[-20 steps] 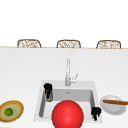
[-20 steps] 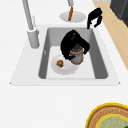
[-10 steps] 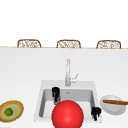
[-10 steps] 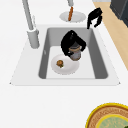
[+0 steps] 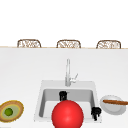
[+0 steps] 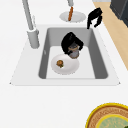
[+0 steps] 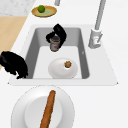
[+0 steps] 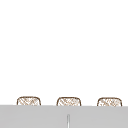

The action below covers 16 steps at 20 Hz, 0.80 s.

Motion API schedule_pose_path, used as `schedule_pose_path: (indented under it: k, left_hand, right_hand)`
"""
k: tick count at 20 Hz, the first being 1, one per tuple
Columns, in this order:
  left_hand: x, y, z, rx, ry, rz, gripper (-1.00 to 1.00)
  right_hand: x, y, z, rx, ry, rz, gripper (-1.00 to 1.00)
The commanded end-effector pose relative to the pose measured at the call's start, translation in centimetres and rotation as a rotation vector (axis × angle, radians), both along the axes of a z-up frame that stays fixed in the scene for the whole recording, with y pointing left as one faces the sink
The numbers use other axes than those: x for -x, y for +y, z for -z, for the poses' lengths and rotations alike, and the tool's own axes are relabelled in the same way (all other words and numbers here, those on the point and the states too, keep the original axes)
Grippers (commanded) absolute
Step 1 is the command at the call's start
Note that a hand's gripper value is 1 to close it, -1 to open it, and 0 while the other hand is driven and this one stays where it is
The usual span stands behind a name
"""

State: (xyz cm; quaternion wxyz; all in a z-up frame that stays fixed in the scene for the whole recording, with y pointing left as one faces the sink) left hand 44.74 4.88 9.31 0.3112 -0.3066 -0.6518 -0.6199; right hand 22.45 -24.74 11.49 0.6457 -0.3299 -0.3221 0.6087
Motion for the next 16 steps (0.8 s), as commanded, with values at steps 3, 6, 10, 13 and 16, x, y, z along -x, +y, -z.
schedule_pose_path:
  k: [3,6,10,13,16]
  left_hand:
    - [-0.1,-3.6,2.8,-0.019,-0.002,-0.038,1.00]
    - [0.0,-4.8,3.9,-0.004,-0.001,-0.055,1.00]
    - [-0.1,-6.6,5.8,-0.001,-0.001,-0.053,1.00]
    - [-0.1,-7.0,6.8,0.000,-0.002,0.005,1.00]
    - [-0.6,-6.9,7.7,0.006,-0.001,0.016,1.00]
  right_hand:
    - [0.0,0.0,0.0,0.000,0.000,0.000,0.00]
    - [0.0,0.0,0.0,0.000,0.000,0.000,0.00]
    - [0.0,0.0,0.0,0.000,0.000,0.000,0.00]
    - [0.0,0.0,0.0,0.000,0.000,0.000,0.00]
    - [0.0,0.0,0.0,0.000,0.000,0.000,0.00]
